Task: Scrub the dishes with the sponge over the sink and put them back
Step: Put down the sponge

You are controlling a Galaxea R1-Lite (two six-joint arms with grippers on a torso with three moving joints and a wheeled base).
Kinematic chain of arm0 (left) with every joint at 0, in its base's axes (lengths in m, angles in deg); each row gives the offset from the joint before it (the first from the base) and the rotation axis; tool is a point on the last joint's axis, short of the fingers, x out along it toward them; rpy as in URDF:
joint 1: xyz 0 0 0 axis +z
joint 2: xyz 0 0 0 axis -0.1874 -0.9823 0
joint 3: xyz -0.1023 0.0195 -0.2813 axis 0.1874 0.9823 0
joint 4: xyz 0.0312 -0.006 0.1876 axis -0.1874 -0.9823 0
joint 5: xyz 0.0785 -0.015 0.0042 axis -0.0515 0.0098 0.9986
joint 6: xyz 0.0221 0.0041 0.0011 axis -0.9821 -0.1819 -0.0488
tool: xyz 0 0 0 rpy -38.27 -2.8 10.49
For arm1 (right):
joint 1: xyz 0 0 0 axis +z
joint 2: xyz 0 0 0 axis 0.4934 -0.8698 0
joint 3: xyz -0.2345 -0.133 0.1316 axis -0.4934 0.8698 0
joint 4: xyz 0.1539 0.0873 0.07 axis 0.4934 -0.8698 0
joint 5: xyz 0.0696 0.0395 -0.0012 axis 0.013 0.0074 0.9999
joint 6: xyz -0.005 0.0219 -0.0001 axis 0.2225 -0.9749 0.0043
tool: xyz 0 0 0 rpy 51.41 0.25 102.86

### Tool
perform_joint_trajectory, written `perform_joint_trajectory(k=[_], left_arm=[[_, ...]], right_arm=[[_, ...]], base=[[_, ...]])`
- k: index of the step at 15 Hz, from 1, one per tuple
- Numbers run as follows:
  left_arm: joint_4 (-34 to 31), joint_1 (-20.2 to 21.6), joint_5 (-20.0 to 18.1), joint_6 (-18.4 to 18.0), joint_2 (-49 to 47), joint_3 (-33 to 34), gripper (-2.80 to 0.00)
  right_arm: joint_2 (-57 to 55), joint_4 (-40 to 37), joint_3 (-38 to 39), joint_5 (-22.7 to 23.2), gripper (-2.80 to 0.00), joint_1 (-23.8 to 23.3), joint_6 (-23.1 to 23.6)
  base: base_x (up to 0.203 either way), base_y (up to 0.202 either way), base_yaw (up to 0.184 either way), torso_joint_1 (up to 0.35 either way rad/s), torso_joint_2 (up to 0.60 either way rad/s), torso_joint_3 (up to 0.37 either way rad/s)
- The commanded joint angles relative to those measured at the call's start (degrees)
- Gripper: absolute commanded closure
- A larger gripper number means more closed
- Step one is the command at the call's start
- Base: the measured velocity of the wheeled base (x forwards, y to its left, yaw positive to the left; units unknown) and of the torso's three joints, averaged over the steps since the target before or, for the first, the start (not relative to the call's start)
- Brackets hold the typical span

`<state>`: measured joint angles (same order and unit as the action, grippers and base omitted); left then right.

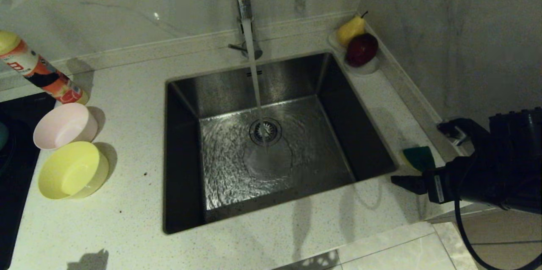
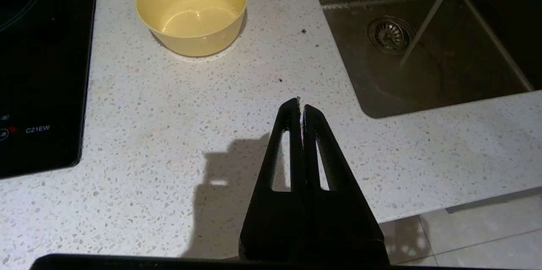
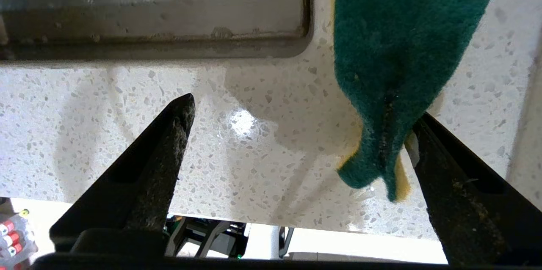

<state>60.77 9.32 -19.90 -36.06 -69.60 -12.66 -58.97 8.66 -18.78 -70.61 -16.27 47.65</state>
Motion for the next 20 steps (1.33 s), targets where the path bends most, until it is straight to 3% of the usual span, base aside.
perform_joint_trajectory(k=[1, 10, 20], left_arm=[[0.0, 0.0, 0.0, 0.0, 0.1, 2.3, 0.0], [0.1, 0.0, 0.0, 0.0, 0.1, 2.3, 0.0], [0.1, 0.0, 0.0, 0.0, 0.1, 2.3, 0.0]], right_arm=[[-0.1, 0.0, 0.1, 0.0, -2.8, 0.1, -0.7], [2.1, 0.6, -1.9, -0.8, -2.8, 0.1, -0.1], [1.3, 0.7, 1.6, -0.6, -2.8, 1.8, -0.7]], base=[[0.0, 0.0, 0.0, 0.0, 0.0, 0.0], [0.0, 0.0, 0.0, 0.0, 0.0, 0.0], [0.0, 0.0, 0.0, 0.0, 0.0, 0.0]])
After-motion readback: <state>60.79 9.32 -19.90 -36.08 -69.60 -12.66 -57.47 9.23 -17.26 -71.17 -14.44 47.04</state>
